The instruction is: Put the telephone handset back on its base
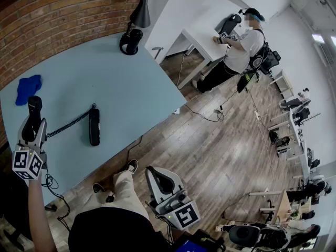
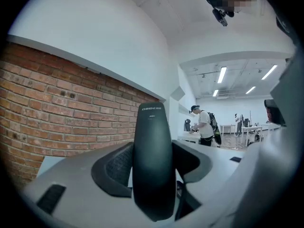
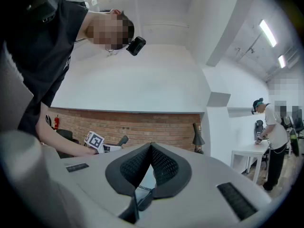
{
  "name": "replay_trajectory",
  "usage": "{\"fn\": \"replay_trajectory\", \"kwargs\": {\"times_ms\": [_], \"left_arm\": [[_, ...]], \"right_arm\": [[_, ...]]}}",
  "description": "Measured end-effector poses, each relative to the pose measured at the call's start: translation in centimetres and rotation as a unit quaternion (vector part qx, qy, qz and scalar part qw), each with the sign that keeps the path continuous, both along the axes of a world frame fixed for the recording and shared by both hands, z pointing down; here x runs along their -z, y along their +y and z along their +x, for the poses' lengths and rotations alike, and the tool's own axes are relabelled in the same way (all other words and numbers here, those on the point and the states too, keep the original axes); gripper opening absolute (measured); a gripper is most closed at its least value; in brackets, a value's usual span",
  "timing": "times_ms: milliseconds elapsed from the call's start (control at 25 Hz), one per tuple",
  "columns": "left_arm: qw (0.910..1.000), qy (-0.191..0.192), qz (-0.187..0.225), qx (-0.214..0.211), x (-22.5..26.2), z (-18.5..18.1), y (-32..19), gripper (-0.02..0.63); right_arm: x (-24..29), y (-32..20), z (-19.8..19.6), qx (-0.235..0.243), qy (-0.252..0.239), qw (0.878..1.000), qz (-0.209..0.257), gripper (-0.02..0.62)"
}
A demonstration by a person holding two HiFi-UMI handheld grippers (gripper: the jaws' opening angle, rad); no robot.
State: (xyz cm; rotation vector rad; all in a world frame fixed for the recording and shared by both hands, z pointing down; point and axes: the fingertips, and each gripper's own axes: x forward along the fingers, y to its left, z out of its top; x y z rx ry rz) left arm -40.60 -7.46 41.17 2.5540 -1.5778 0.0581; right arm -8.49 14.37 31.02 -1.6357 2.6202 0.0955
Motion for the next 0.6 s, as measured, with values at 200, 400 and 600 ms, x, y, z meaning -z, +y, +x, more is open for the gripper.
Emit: {"fn": "replay_trajectory", "kwargs": {"times_ms": [200, 400, 600], "left_arm": [[1.0000, 0.002, -0.007, 0.005, -0.1, 0.1, -0.6, 0.275], [0.9995, -0.002, -0.026, 0.018, -1.3, 1.1, 0.6, 0.275], [0.9978, -0.006, -0.046, 0.048, -2.9, 3.1, 1.8, 0.275]], "right_arm": [[-1.2, -1.8, -1.7, 0.052, -0.002, 0.998, -0.032, 0.020], [-2.4, -3.7, -2.5, 0.099, 0.011, 0.994, -0.043, 0.019], [-3.7, -7.0, -1.6, 0.160, -0.003, 0.986, -0.050, 0.019]]}}
